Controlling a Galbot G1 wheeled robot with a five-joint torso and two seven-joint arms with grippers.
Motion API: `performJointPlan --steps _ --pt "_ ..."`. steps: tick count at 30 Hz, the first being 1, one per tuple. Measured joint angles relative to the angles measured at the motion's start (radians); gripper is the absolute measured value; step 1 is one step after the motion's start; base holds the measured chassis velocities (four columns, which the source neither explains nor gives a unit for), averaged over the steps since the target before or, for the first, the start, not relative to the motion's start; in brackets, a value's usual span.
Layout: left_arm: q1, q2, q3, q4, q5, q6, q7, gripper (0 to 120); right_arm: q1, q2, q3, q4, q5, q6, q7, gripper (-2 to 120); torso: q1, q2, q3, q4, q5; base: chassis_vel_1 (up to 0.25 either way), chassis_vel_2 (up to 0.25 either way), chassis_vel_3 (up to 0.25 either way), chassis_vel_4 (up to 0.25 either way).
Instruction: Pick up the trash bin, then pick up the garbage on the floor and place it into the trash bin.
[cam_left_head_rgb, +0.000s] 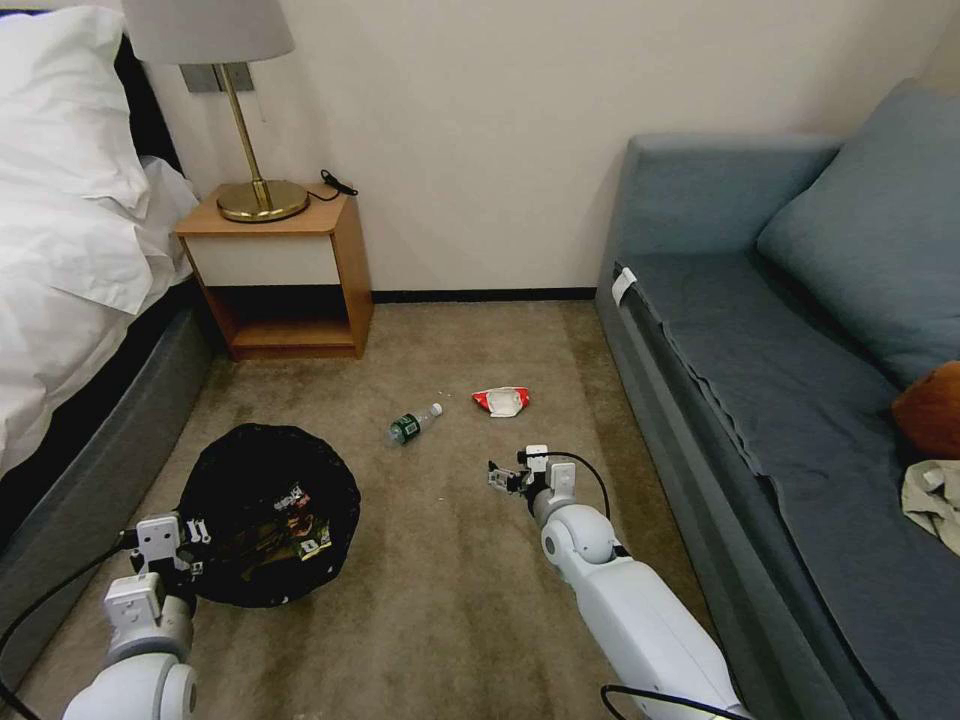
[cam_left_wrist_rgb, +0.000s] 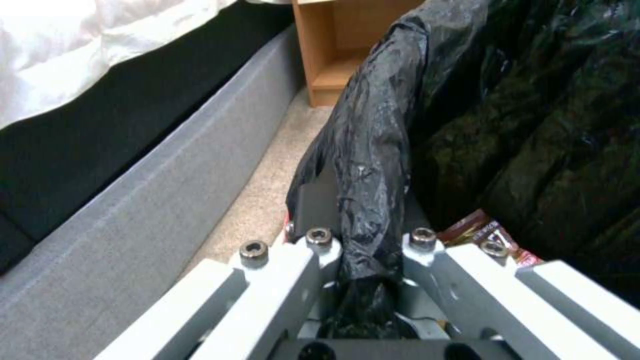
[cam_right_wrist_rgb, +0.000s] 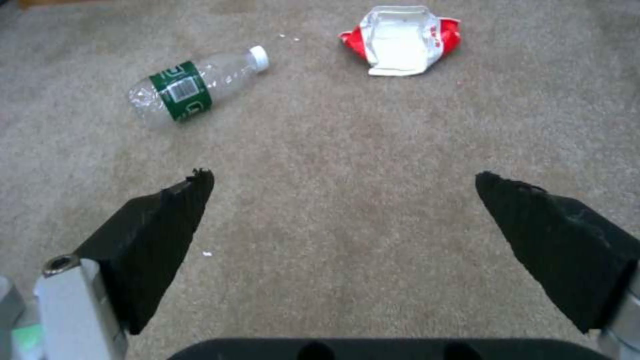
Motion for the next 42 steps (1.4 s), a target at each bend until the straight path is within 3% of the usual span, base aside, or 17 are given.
performJointPlan --steps 17,42 --pt "0.006 0.004 -0.008 0.018 0.002 -0.005 0.001 4 -0.008 0.003 0.01 -0.006 -0.011 0.001 -0.001 100 0.0 0.0 0.0 -0.0001 0.0 -0.053 0.054 0.047 -0.056" --pt "-0.016 0.048 -0.033 0.073 0.004 -0.011 0.008 4 -0.01 0.033 0.028 -0.045 -0.07 -0.005 -0.001 100 0.0 0.0 0.0 0.0 0.0 -0.051 0.052 0.05 -0.055"
